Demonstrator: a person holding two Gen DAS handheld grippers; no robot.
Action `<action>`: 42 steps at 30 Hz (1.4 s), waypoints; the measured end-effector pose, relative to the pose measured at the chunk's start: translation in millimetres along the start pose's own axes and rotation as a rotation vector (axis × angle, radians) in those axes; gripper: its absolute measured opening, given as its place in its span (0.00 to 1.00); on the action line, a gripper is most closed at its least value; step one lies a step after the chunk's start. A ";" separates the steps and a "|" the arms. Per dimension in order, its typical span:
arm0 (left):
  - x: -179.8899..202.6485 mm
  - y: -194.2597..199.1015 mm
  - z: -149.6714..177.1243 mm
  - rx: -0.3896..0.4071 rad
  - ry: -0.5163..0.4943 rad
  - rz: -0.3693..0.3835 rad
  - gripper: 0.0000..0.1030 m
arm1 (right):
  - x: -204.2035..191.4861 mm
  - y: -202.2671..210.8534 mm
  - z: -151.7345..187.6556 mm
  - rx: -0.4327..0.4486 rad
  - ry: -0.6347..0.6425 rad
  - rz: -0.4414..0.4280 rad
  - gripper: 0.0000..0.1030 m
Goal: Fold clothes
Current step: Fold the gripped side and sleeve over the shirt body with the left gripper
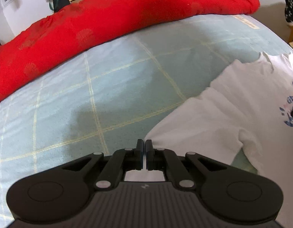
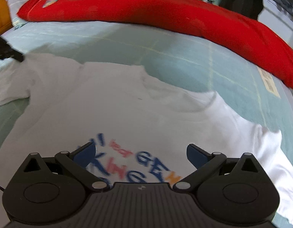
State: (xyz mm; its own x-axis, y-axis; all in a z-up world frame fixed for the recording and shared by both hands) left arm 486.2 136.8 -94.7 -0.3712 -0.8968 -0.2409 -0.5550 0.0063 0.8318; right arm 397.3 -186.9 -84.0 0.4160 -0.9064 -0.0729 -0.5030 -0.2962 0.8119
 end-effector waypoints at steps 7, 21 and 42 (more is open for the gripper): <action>-31.4 -2.4 14.9 -0.030 0.188 -0.054 0.10 | -33.7 6.4 -8.7 0.011 0.063 -0.063 1.00; -130.1 75.3 182.6 -0.176 0.767 -0.399 0.37 | -81.3 7.9 -16.2 0.003 0.069 -0.211 1.00; -166.3 79.1 207.6 -0.096 0.874 -0.409 0.05 | -132.2 -8.0 -37.1 -0.028 0.102 -0.302 1.00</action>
State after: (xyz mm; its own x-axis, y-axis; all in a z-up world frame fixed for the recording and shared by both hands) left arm 349.5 378.3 -92.6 0.5430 -0.8342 -0.0961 -0.4410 -0.3806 0.8128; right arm 374.5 -53.5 -59.4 0.6177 -0.7437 -0.2555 -0.3248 -0.5372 0.7784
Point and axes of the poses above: each gripper's, at about its wrist camera, not at the fingertips, and y roughly against the way its jaws point, x to its right, z to its underside, the point moved 6 cm from there along -y, roughly the way its jaws point, and after that the axes turned 9 degrees about -z, right-handed, at the moved point
